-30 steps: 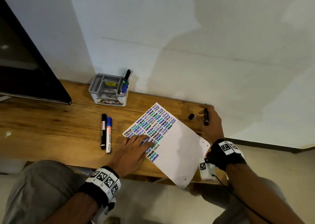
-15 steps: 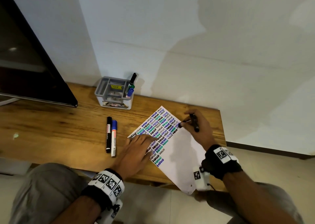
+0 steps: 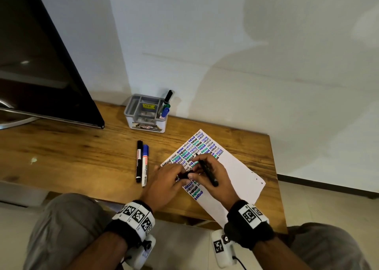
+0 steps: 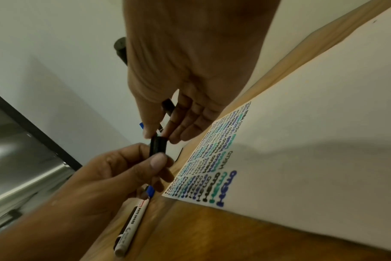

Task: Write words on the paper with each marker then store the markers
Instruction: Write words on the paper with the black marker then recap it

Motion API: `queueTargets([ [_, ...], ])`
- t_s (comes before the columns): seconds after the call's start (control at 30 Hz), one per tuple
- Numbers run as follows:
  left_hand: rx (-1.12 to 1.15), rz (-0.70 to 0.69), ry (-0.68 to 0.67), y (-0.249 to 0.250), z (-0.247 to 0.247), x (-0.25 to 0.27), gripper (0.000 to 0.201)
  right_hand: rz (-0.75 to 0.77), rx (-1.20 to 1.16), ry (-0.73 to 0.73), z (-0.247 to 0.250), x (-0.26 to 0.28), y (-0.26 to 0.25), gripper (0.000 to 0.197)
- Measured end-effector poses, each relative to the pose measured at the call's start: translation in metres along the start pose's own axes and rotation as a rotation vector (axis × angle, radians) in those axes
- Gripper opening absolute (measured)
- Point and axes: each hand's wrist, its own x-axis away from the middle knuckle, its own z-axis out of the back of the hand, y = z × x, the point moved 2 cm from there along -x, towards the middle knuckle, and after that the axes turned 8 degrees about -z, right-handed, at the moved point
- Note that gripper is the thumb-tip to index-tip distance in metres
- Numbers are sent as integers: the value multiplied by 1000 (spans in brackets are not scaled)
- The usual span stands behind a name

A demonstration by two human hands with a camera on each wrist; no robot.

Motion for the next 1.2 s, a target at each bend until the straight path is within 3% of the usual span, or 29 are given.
queueTargets([
  [0.23,76,107,60,-18,0,-3,21,-223,-259,112,20,3,-11,25],
  [0.57,81,73,54,-12,5,-3,19,-227,-250,18,17,1,-9,12],
  [0.77,96,24,33,-6,9,-1,45,-216,-159,-5,9,-1,-9,15],
  [1.07,385,13,47,-4,16,-3,12,-291,-238,17,20,5,-7,21],
  [1.2,432,49,41,-5,17,-5,10,-255,-90,6,35,2,-5,14],
])
